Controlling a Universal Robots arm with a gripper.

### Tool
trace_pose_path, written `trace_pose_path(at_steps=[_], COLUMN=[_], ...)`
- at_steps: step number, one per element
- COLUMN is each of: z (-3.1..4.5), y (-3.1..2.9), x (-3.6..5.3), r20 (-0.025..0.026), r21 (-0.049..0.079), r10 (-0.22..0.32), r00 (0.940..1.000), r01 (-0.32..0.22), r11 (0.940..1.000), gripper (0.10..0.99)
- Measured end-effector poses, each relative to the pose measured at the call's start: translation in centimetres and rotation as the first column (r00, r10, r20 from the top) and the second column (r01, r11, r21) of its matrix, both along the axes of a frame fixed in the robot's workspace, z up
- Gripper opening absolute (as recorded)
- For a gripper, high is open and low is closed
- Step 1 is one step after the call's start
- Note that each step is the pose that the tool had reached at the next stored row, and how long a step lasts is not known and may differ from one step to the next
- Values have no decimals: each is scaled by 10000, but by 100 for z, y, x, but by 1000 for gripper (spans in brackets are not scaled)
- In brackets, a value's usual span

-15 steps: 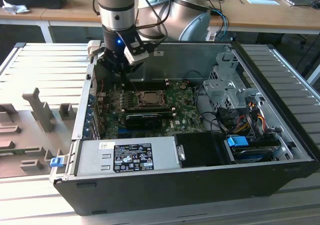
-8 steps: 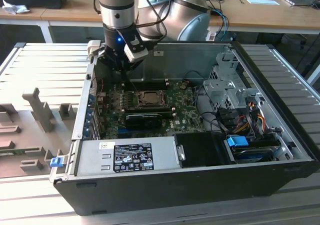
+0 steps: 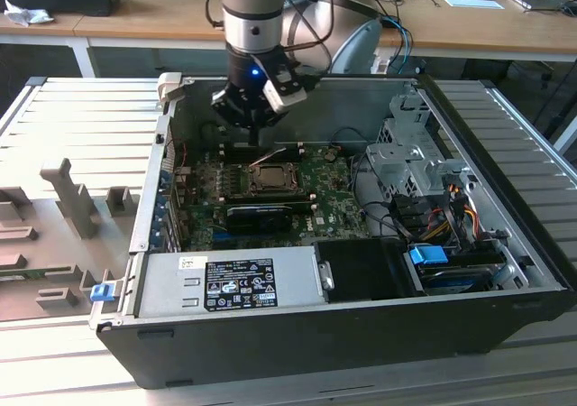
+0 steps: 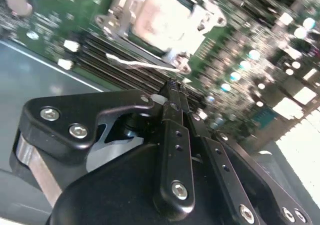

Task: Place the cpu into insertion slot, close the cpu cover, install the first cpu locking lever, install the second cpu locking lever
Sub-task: 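Install the first cpu locking lever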

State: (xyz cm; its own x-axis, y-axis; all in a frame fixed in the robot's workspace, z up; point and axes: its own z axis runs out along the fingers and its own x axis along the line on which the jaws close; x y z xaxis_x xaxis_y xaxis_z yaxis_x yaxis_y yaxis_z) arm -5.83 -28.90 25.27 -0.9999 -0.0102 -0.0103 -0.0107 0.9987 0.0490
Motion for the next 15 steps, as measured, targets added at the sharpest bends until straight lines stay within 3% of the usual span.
trace_pose_path(at_steps=[4, 10, 15], z=[-40, -145, -183], y=[0, 4, 26], x=[132, 142, 201], r20=[0, 1, 3], r21=[82, 82, 132], r10=[1, 375, 448], r00=[10000, 9993, 9990], r01=[-1, -375, -448], r11=[10000, 9993, 9989], gripper=[106, 106, 106])
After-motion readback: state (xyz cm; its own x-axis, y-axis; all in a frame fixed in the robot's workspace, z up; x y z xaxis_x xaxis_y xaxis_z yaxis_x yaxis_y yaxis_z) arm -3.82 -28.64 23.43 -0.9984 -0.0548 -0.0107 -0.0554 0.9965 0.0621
